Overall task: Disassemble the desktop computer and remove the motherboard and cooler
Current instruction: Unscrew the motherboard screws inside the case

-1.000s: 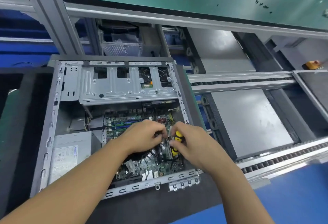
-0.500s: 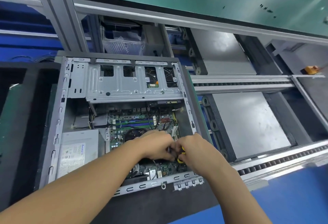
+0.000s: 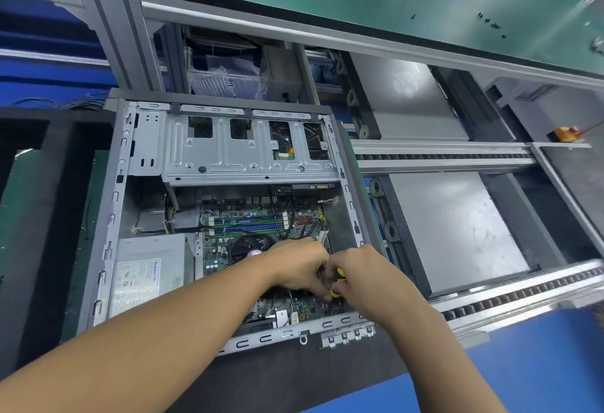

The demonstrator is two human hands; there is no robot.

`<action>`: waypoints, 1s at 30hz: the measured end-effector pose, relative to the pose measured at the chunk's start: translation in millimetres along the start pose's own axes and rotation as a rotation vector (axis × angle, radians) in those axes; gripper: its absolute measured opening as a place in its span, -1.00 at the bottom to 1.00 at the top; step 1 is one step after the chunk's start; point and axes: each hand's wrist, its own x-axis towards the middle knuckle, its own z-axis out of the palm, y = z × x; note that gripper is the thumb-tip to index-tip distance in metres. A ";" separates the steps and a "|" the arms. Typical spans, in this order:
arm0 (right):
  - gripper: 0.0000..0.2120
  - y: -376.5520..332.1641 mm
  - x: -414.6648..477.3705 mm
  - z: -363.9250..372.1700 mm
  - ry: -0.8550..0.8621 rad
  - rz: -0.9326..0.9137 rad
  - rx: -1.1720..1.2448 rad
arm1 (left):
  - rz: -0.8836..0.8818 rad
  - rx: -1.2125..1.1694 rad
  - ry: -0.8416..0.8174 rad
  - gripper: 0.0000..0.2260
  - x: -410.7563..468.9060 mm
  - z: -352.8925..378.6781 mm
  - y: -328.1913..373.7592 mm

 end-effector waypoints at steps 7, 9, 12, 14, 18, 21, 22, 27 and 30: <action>-0.84 1.0 -0.6 -0.3 0.005 -0.018 -0.008 | 0.014 -0.039 -0.016 -0.77 1.0 -1.0 -0.3; -0.84 0.4 -0.7 -1.0 0.002 -0.020 -0.014 | 0.018 -0.033 -0.013 -0.77 0.9 -1.5 -0.1; -0.85 -0.8 -2.5 -1.4 -0.006 -0.011 -0.037 | 0.019 -0.008 0.004 -0.75 0.6 0.0 -0.1; -0.85 -1.8 -4.5 -1.1 -0.012 0.000 -0.049 | 0.033 0.004 0.012 -0.75 -0.2 2.0 0.6; -0.84 -1.8 -9.6 0.2 -0.019 0.026 -0.065 | 0.075 -0.122 -0.048 -0.73 -0.2 0.5 6.0; -0.82 -1.1 -11.0 1.6 0.000 0.045 -0.044 | 0.068 -0.249 -0.080 -0.73 0.3 -1.3 9.2; -0.81 -1.0 -10.7 2.0 -0.007 0.046 -0.041 | 0.065 -0.252 -0.079 -0.73 0.4 -1.0 9.9; -0.72 -3.5 -17.7 3.0 0.014 0.024 0.086 | 0.044 -0.231 -0.073 -0.84 0.6 2.2 8.1; -0.75 -5.0 -23.1 -2.4 0.216 0.062 0.042 | 0.097 -0.261 -0.078 -0.83 0.4 1.3 9.6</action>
